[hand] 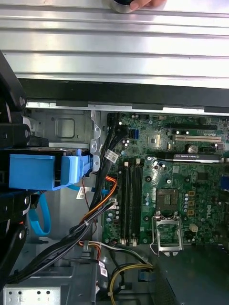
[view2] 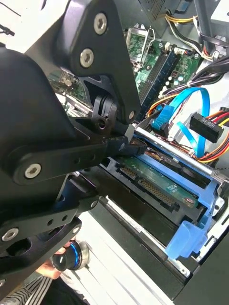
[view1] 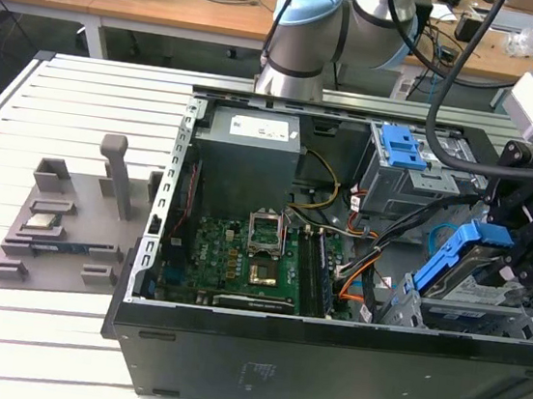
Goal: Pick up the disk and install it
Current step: 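Insert the disk into the insertion slot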
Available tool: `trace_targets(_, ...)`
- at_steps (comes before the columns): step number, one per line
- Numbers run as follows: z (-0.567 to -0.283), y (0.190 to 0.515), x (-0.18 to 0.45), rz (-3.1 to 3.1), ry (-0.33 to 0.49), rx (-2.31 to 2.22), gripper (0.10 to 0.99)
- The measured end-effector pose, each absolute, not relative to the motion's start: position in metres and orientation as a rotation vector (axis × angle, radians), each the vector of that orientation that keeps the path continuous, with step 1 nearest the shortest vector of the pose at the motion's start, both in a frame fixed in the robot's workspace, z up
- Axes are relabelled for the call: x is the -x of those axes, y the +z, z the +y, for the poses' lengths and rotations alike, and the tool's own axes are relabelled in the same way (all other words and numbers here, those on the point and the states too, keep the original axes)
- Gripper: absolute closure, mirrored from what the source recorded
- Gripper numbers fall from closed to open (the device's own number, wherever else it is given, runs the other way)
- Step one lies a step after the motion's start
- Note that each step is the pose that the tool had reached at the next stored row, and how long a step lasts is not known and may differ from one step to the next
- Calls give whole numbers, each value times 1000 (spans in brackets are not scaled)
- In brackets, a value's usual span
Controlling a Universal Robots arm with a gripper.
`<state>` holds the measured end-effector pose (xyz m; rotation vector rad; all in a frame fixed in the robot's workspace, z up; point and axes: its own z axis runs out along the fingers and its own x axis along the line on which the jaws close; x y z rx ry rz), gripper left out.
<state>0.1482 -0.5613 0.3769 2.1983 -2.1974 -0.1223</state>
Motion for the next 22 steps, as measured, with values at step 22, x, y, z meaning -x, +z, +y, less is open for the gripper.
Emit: trace_targets(22,-561,375,-148,-2198,-123,-2198,980)
